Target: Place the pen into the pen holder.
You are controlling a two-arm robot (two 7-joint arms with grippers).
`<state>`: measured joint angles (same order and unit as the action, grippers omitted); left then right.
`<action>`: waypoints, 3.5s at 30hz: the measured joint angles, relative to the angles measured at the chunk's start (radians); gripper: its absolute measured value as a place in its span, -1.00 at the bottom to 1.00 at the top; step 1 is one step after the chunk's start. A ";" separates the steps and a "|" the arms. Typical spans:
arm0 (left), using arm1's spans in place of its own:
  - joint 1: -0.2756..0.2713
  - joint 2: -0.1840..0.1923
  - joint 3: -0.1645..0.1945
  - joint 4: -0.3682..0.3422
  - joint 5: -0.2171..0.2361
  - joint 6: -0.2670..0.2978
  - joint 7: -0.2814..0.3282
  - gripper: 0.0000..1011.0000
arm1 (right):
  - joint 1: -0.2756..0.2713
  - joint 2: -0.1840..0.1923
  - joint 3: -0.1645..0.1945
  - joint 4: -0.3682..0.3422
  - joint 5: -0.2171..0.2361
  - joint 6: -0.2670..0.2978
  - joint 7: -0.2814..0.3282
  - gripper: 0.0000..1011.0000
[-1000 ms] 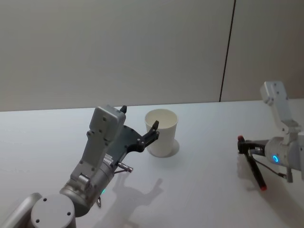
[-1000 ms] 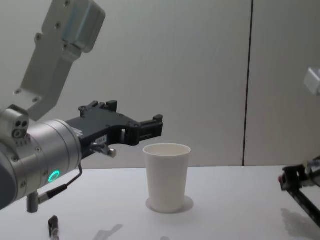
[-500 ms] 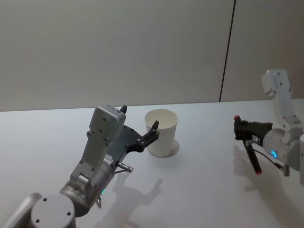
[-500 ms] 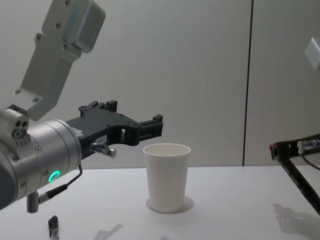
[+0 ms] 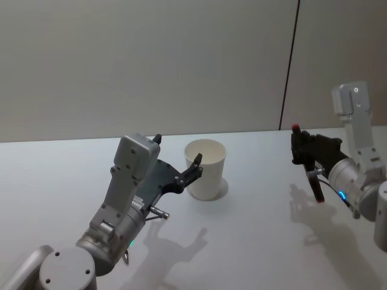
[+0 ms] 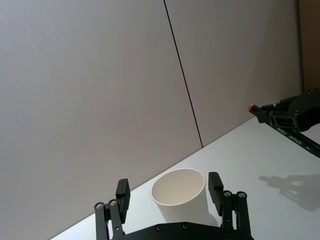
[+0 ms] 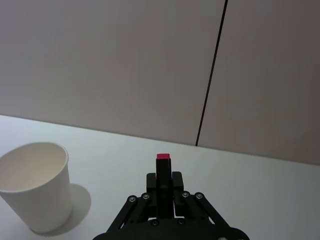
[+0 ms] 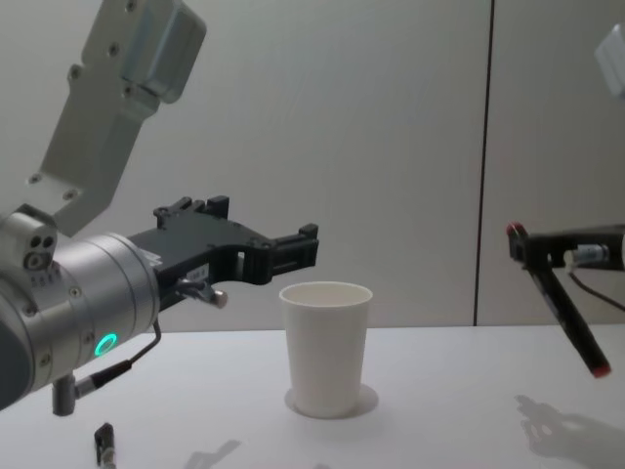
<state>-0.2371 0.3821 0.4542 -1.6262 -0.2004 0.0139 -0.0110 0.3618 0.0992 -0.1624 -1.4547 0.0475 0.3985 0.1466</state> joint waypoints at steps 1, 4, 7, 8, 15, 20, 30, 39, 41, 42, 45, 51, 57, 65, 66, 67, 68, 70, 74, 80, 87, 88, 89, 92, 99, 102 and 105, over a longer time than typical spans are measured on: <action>0.000 0.000 0.000 0.000 0.000 0.000 0.000 0.98 | -0.004 -0.001 -0.003 0.000 -0.004 -0.027 -0.001 -0.67; 0.000 0.000 0.000 0.000 0.000 0.000 0.000 0.98 | -0.009 -0.003 -0.006 0.000 -0.011 -0.073 -0.002 -0.67; 0.000 0.000 0.000 0.000 0.000 0.000 0.000 0.98 | -0.014 -0.005 -0.012 0.004 -0.021 -0.135 -0.005 -0.67; 0.000 0.000 0.000 0.000 0.000 0.000 0.000 0.98 | -0.017 -0.008 -0.015 0.009 -0.025 -0.165 -0.006 -0.67; 0.000 0.000 0.000 0.000 0.000 0.000 0.000 0.98 | -0.019 -0.019 -0.030 0.045 -0.044 -0.316 -0.011 -0.67; 0.000 0.000 0.000 0.000 0.000 0.000 0.000 0.98 | -0.012 -0.030 -0.040 0.085 -0.054 -0.424 -0.012 -0.67; 0.000 0.000 0.000 0.000 0.000 0.000 0.000 0.98 | 0.046 -0.070 -0.067 0.240 -0.077 -0.682 -0.014 -0.67; 0.000 0.000 0.000 0.000 0.000 0.000 0.000 0.98 | 0.140 -0.115 -0.086 0.448 -0.077 -0.904 0.000 -0.67; 0.000 0.000 0.000 0.000 0.000 0.000 0.000 0.98 | 0.163 -0.126 -0.089 0.499 -0.072 -0.946 0.007 -0.67; 0.000 0.000 0.000 0.000 0.000 0.000 0.000 0.98 | 0.174 -0.130 -0.090 0.522 -0.070 -0.964 0.011 -0.67; 0.000 0.000 0.000 0.000 0.000 0.000 0.000 0.98 | 0.207 -0.143 -0.094 0.590 -0.060 -1.019 0.022 -0.67; 0.000 0.000 0.000 0.000 0.000 0.000 0.000 0.98 | 0.274 -0.169 -0.098 0.729 -0.043 -1.114 0.042 -0.67; 0.000 0.000 0.000 0.000 0.000 0.000 0.000 0.98 | 0.334 -0.191 -0.101 0.848 -0.035 -1.203 0.057 -0.67; 0.000 0.000 0.000 0.000 0.000 0.000 0.000 0.98 | 0.399 -0.215 -0.106 0.978 -0.031 -1.300 0.068 -0.67; 0.000 0.000 0.000 0.000 0.000 0.000 0.000 0.98 | 0.412 -0.220 -0.106 1.002 -0.029 -1.320 0.071 -0.67; 0.000 0.000 0.000 0.000 0.000 0.000 0.000 0.98 | 0.412 -0.220 -0.106 1.002 -0.029 -1.320 0.071 -0.67; 0.000 0.000 0.000 0.000 0.000 0.000 0.000 0.98 | 0.423 -0.224 -0.106 1.024 -0.026 -1.336 0.075 -0.67; 0.000 0.000 0.000 0.000 0.000 0.000 0.000 0.98 | 0.442 -0.231 -0.106 1.059 -0.022 -1.359 0.081 -0.67; 0.000 0.000 0.000 0.000 0.000 0.000 0.000 0.98 | 0.471 -0.242 -0.103 1.114 -0.012 -1.394 0.094 -0.67; 0.000 0.000 0.000 0.000 0.000 0.000 0.000 0.98 | 0.513 -0.257 -0.096 1.190 0.003 -1.443 0.114 -0.67; 0.000 0.000 0.000 0.000 0.000 0.000 0.000 0.98 | 0.549 -0.270 -0.085 1.254 0.020 -1.476 0.139 -0.67; 0.000 0.000 0.000 0.000 0.000 0.000 0.000 0.98 | 0.552 -0.272 -0.084 1.260 0.022 -1.478 0.141 -0.67; 0.000 0.000 0.000 0.000 0.000 0.000 0.000 0.98 | 0.559 -0.275 -0.081 1.273 0.026 -1.481 0.147 -0.67; 0.000 0.000 0.000 0.000 0.000 0.000 0.000 0.98 | 0.567 -0.278 -0.076 1.288 0.031 -1.485 0.155 -0.67; 0.000 0.000 0.000 0.000 0.000 0.000 0.000 0.98 | 0.586 -0.287 -0.057 1.324 0.054 -1.481 0.191 -0.67; 0.000 0.000 0.000 0.000 0.000 0.000 0.000 0.98 | 0.594 -0.291 -0.047 1.338 0.065 -1.474 0.211 -0.67; 0.000 0.000 0.000 0.000 0.000 0.000 0.000 0.98 | 0.600 -0.294 -0.041 1.347 0.072 -1.466 0.227 -0.67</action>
<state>-0.2371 0.3821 0.4542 -1.6262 -0.2004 0.0139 -0.0109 0.9616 -0.1944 -0.2034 -0.1081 0.1197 -1.0674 0.3731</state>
